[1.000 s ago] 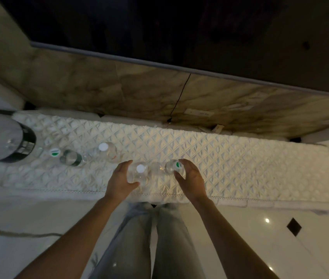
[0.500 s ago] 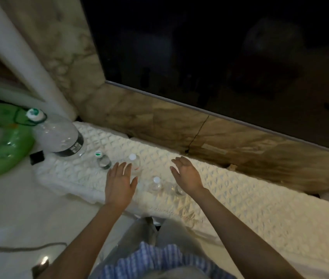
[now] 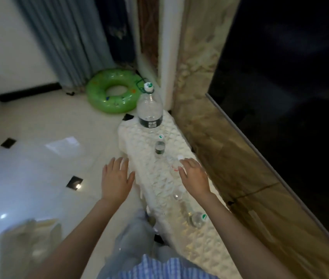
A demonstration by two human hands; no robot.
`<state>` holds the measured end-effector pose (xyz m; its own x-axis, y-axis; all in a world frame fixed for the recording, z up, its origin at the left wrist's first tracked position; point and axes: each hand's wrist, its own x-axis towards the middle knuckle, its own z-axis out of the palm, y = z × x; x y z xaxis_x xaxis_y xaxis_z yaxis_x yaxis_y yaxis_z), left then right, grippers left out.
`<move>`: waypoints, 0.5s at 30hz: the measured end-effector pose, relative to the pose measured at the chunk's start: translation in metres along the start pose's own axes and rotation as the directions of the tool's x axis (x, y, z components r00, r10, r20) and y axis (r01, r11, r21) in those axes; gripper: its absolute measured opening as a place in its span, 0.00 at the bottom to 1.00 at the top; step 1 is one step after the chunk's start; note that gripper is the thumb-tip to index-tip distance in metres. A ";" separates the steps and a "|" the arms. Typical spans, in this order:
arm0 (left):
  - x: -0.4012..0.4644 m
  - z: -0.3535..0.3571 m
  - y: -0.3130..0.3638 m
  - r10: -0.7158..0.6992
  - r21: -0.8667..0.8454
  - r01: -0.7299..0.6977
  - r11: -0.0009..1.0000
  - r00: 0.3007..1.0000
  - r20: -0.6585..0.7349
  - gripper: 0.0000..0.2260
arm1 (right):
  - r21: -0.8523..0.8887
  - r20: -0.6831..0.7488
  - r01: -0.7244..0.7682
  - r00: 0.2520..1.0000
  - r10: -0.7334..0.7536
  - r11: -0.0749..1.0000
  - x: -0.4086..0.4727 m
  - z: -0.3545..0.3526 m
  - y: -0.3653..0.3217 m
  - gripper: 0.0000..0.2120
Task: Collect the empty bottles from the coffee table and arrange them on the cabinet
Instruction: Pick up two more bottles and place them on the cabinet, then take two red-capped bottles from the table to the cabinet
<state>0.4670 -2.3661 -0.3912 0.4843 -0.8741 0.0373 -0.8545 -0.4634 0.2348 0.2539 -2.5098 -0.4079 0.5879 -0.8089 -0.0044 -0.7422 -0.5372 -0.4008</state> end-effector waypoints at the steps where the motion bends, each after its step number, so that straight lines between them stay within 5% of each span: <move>1: -0.016 -0.001 -0.005 -0.056 0.010 0.056 0.998 0.998 -0.007 0.21 | -0.012 0.024 0.047 0.999 -0.046 0.999 -0.001 0.002 -0.005 0.19; 7: -0.117 -0.010 -0.025 -0.335 0.009 0.336 0.942 0.942 -0.025 0.21 | -0.035 0.155 0.260 0.955 -0.251 0.965 -0.018 0.019 -0.054 0.20; 15: -0.245 -0.008 -0.057 -0.629 -0.093 0.622 0.777 0.774 -0.079 0.20 | -0.010 0.315 0.538 0.802 -0.508 0.843 -0.062 0.059 -0.137 0.21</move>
<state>0.3982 -2.1245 -0.4058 0.9266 -0.3736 -0.0420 -0.3456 -0.8905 0.2960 0.3376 -2.3718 -0.4073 0.9496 -0.3006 -0.0887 -0.3128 -0.8903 -0.3310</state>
